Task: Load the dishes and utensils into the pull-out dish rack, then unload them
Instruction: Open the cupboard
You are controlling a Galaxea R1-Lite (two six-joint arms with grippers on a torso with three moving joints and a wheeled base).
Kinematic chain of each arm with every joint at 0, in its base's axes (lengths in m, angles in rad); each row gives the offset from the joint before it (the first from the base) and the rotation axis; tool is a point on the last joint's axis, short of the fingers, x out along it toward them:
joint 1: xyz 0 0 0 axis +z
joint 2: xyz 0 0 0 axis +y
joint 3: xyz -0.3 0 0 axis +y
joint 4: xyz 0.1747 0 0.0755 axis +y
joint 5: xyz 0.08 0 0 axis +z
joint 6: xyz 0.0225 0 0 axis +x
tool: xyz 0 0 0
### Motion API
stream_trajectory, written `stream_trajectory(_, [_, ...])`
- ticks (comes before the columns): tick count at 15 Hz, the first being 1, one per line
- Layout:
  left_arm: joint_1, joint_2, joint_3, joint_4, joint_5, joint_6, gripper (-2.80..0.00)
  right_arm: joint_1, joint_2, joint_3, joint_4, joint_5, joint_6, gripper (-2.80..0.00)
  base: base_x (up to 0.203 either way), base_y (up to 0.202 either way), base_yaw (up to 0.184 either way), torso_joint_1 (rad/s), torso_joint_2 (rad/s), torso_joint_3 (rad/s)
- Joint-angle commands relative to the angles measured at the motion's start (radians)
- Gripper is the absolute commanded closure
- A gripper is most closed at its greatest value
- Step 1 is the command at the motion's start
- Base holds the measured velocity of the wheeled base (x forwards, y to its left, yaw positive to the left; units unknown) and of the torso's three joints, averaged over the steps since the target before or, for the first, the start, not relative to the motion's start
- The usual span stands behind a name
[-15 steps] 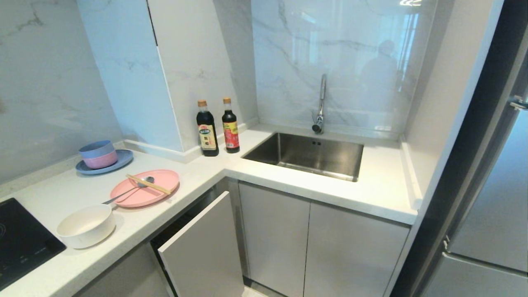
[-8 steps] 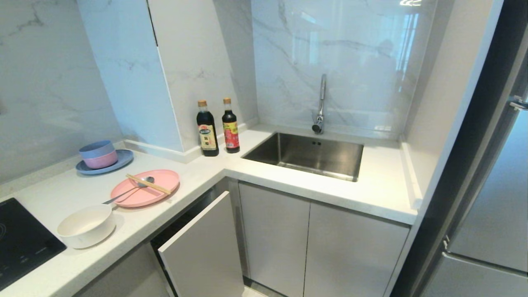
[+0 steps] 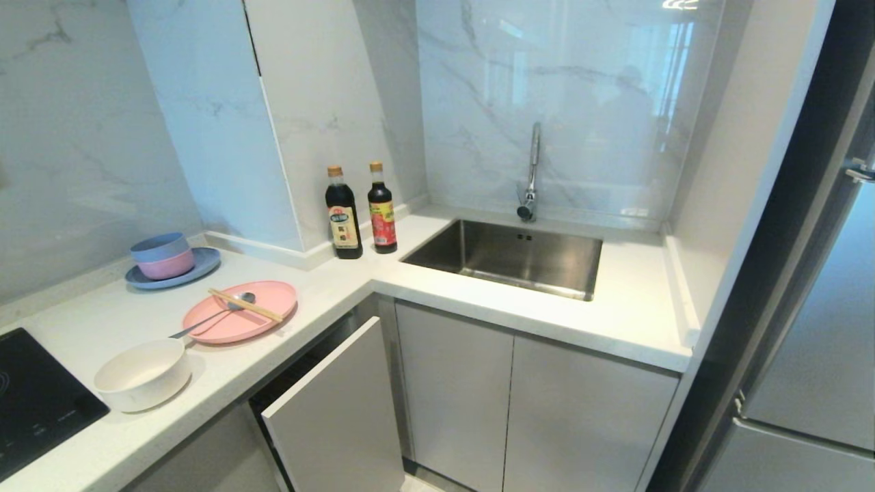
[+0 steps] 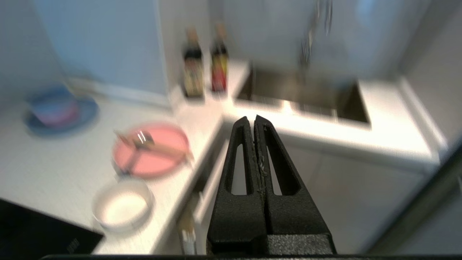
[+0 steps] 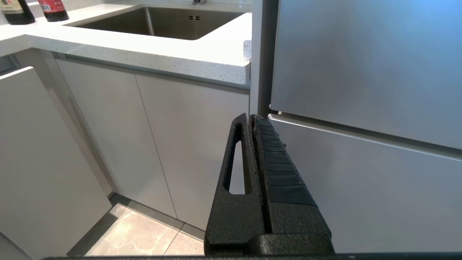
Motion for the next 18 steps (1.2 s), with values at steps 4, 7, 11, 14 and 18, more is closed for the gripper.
stream_trajectory(4, [-0.072, 0.278, -0.071, 0.235, -0.051, 0.058, 0.00, 0.000, 0.000, 0.002, 0.000, 0.000, 0.000, 0.00, 0.000, 0.000, 0.000, 0.000, 0.00, 0.000])
stream_trajectory(7, [-0.107, 0.414, -0.102, 0.267, 0.076, 0.075, 0.00, 0.000, 0.000, 0.002, 0.000, 0.000, 0.000, 0.00, 0.000, 0.000, 0.000, 0.000, 0.00, 0.000])
stream_trajectory(11, [-0.116, 0.603, -0.114, 0.276, 0.145, 0.075, 0.00, 0.000, 0.000, 0.002, 0.000, 0.000, 0.000, 0.00, 0.000, 0.000, 0.000, 0.000, 0.00, 0.000])
stream_trajectory(14, [-0.116, 0.740, -0.127, 0.274, 0.158, 0.073, 0.00, 0.000, 0.000, 0.002, 0.000, 0.000, 0.000, 0.00, 0.000, 0.000, 0.000, 0.000, 0.00, 0.000])
stream_trajectory(18, [-0.105, 0.911, -0.148, 0.230, 0.177, 0.042, 0.00, 0.000, 0.000, 0.002, 0.000, 0.000, 0.000, 0.00, 0.000, 0.000, 0.000, 0.000, 0.00, 0.000])
